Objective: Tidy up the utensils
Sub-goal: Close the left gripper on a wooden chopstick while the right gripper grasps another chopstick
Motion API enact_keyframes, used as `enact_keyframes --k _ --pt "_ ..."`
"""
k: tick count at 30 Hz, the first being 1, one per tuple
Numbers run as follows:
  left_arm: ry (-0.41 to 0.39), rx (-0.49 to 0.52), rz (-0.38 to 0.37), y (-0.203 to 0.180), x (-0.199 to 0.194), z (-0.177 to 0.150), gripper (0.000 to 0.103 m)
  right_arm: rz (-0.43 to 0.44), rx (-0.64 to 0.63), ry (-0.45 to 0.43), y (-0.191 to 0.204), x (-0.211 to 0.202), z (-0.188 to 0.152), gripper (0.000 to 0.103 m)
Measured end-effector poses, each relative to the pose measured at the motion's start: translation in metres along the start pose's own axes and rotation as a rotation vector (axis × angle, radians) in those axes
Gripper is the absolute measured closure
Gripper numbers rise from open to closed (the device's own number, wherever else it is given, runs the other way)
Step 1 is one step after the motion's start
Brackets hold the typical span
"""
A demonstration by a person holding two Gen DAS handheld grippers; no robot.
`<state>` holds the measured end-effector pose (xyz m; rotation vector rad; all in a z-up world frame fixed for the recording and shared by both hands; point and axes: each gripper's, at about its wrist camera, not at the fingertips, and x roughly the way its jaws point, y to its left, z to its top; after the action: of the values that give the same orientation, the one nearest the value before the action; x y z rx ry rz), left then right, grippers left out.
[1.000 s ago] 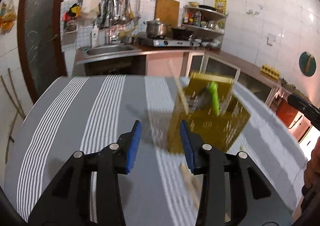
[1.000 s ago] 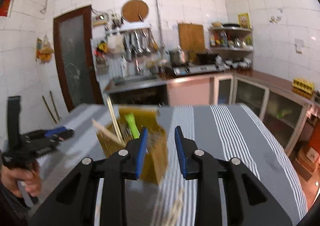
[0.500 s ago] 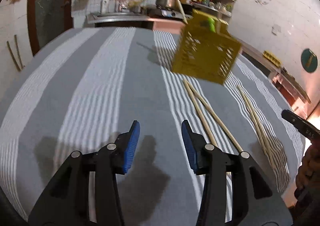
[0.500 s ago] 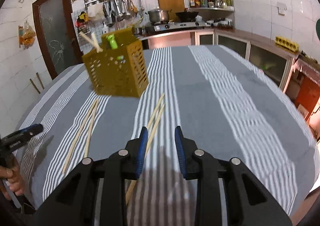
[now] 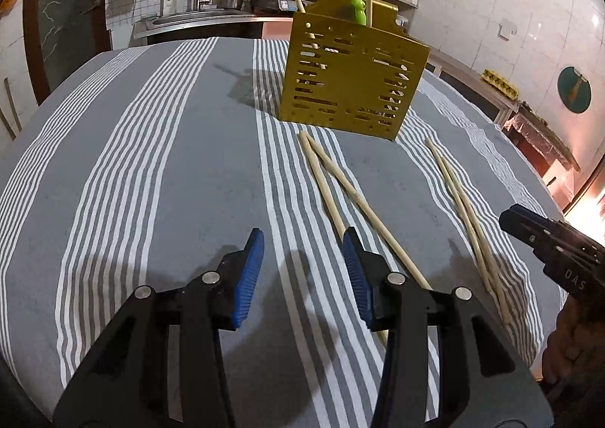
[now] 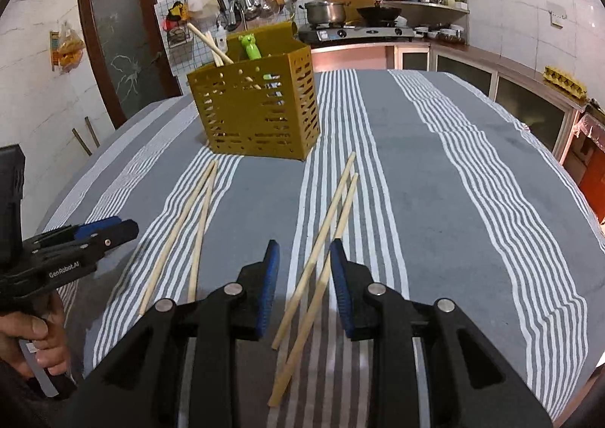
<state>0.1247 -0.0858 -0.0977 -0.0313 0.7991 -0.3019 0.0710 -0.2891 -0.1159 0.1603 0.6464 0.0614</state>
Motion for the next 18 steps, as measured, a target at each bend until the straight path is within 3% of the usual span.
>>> enact_keyframes --k 12,18 --pt "0.073 0.035 0.014 -0.007 0.038 0.02 0.06 -0.002 -0.006 0.061 0.006 0.036 0.018 0.076" --pt "0.106 0.036 0.016 -0.006 0.052 0.023 0.061 -0.046 -0.009 0.131 0.005 0.057 0.019 0.076"
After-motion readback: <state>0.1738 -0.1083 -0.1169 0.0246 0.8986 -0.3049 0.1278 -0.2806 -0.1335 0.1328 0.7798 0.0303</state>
